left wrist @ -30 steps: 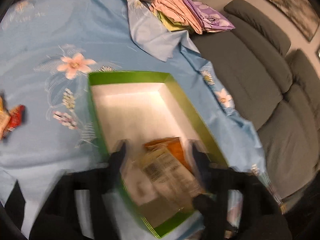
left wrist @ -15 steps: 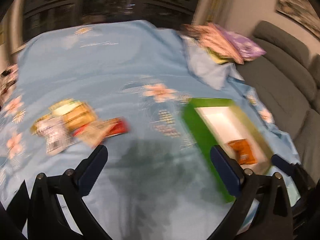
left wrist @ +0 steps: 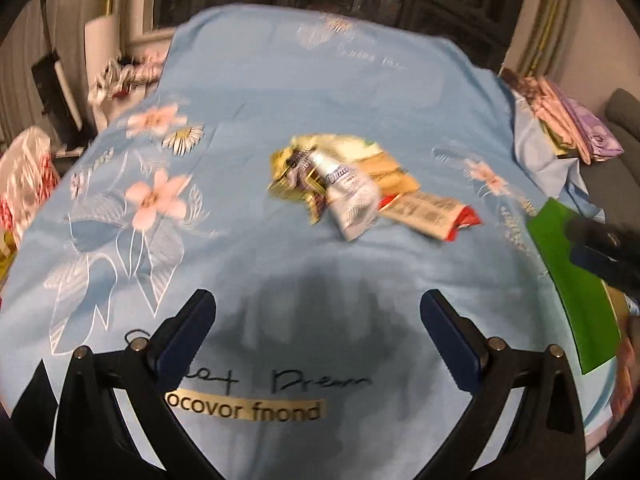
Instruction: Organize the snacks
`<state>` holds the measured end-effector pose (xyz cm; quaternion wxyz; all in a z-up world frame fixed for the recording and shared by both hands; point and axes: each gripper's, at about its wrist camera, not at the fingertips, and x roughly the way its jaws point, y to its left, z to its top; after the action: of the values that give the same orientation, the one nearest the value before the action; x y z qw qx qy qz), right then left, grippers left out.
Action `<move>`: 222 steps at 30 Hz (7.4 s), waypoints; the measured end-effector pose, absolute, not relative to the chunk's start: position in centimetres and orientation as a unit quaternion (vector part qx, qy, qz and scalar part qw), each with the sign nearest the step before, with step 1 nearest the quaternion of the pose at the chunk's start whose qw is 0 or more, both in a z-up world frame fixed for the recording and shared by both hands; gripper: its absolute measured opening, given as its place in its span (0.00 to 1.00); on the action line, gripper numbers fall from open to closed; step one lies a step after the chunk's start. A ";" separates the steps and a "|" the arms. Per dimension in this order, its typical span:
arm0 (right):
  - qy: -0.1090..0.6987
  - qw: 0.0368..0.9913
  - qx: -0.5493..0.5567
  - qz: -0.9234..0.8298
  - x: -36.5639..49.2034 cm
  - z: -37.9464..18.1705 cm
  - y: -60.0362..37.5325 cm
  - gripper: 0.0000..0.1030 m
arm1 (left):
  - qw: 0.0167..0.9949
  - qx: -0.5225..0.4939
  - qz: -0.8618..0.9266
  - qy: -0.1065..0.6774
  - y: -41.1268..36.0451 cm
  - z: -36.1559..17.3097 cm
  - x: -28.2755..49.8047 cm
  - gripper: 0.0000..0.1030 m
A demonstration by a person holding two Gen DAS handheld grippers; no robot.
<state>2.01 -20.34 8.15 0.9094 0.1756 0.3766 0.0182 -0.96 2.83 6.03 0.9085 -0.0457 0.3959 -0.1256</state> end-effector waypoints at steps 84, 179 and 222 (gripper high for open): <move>0.557 0.777 0.265 0.126 9.8 -0.9 -18.5 0.26 | 0.700 -0.302 -0.322 0.561 1.6 0.1 3.4 0.22; 0.285 0.851 0.438 -0.054 -15.9 9.6 -43.5 0.91 | 0.782 -0.053 -0.430 0.448 -24.4 12.2 -10.0 1.00; 0.402 0.807 0.421 0.104 1.3 -1.0 -24.9 0.90 | 0.748 -0.237 -0.384 0.486 -3.9 1.7 -0.5 0.99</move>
<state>1.34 -24.89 -1.02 0.8067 0.4206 0.4020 0.1039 -0.53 -3.92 1.74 0.7482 -0.2368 0.4862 -0.3843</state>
